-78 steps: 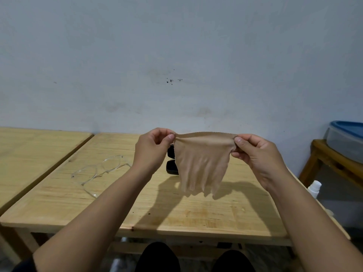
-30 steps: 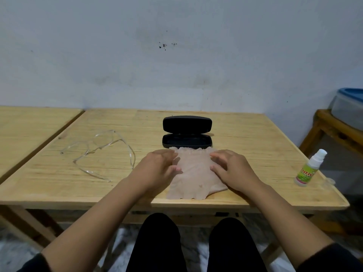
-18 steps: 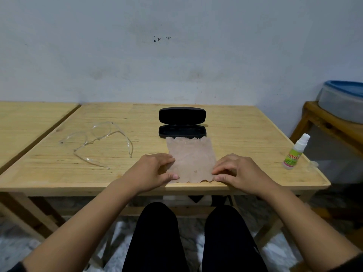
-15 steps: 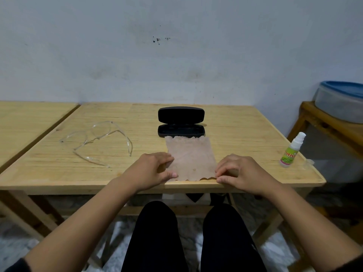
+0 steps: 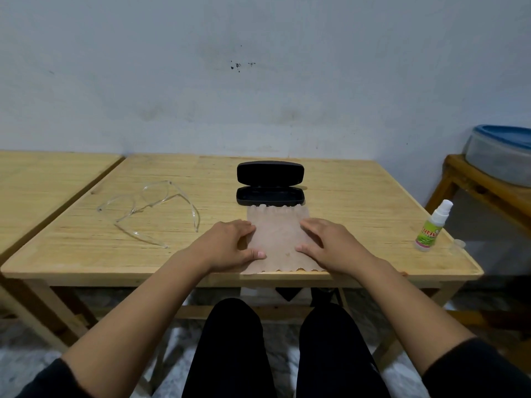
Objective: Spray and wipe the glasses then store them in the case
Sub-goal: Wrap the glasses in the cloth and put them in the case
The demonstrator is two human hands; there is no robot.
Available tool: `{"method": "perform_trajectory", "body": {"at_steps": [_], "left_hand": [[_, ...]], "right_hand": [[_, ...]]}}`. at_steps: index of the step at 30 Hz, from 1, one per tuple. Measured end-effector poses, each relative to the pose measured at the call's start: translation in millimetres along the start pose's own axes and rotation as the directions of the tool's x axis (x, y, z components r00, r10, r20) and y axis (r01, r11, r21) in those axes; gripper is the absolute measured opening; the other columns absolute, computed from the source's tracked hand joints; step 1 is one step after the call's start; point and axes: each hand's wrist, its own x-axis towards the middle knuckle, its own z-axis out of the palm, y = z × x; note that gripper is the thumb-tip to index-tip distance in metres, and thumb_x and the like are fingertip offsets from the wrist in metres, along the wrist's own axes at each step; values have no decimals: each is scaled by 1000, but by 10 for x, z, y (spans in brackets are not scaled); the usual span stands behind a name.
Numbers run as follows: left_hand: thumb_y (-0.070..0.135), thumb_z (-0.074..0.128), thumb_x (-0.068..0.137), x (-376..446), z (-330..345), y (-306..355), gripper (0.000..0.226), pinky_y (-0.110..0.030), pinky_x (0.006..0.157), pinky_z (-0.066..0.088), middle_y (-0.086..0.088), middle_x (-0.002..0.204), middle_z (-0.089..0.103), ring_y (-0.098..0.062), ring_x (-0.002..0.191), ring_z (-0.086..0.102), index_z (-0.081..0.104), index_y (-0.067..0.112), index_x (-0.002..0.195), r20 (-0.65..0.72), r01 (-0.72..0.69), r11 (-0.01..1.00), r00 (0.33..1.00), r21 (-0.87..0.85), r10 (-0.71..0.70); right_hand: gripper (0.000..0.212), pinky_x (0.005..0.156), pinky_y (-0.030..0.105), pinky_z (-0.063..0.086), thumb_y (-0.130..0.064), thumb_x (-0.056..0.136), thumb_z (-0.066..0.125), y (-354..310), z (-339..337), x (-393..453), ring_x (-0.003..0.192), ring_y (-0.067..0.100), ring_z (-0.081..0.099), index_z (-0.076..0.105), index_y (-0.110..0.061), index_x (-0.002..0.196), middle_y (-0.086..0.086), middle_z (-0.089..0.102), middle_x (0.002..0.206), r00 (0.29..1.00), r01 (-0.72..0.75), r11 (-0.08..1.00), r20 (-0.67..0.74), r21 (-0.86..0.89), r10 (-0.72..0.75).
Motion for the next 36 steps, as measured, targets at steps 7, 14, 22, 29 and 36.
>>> {"method": "perform_trajectory", "body": {"at_steps": [7, 14, 22, 29, 36], "left_hand": [[80, 34, 64, -58, 51, -25, 91, -33, 94, 42, -3, 128, 55, -25, 109, 55, 52, 12, 121, -36, -17, 999, 999, -41, 15], [65, 49, 80, -105, 29, -85, 56, -36, 81, 45, -2, 104, 59, -27, 93, 56, 56, 14, 101, -46, 22, 997, 999, -71, -25], [36, 59, 87, -695, -293, -587, 40, -15, 103, 24, 2, 134, 55, -11, 127, 48, 59, 24, 125, -376, 113, 971, 907, -212, -188], [6, 63, 84, -1142, -361, -1198, 39, -16, 100, 28, -1, 127, 61, -15, 118, 56, 62, 24, 119, -519, 299, 939, 782, -173, -345], [4, 69, 79, -1062, -251, -1501, 27, -30, 92, 49, -7, 110, 70, -21, 99, 67, 71, 17, 102, -578, 196, 975, 786, -106, -221]], "right_hand": [[56, 110, 23, 22, -43, 91, 52, 97, 82, -117, 138, 17, 33, 44, -14, 138, 3, 39, 149, 1000, 22, 1000, -13, -14, -23], [56, 109, 23, 22, -42, 90, 55, -8, 22, 2, 137, 17, 34, 45, -14, 138, 1, 40, 148, 995, 29, 1000, -96, -12, -30], [35, 100, 15, 27, -19, 90, 59, -731, 65, 596, 126, 13, 47, 59, -16, 125, -1, 56, 134, 971, 206, 958, -162, 198, -176], [30, 106, 24, 35, -9, 86, 62, -1283, 362, 1106, 121, 11, 52, 67, -19, 114, -2, 62, 125, 951, 306, 901, -141, 307, -275], [30, 82, -5, 28, -5, 83, 64, -1479, 574, 1361, 102, -5, 49, 71, -20, 108, -9, 64, 116, 958, 285, 870, -153, 402, -242]]}}
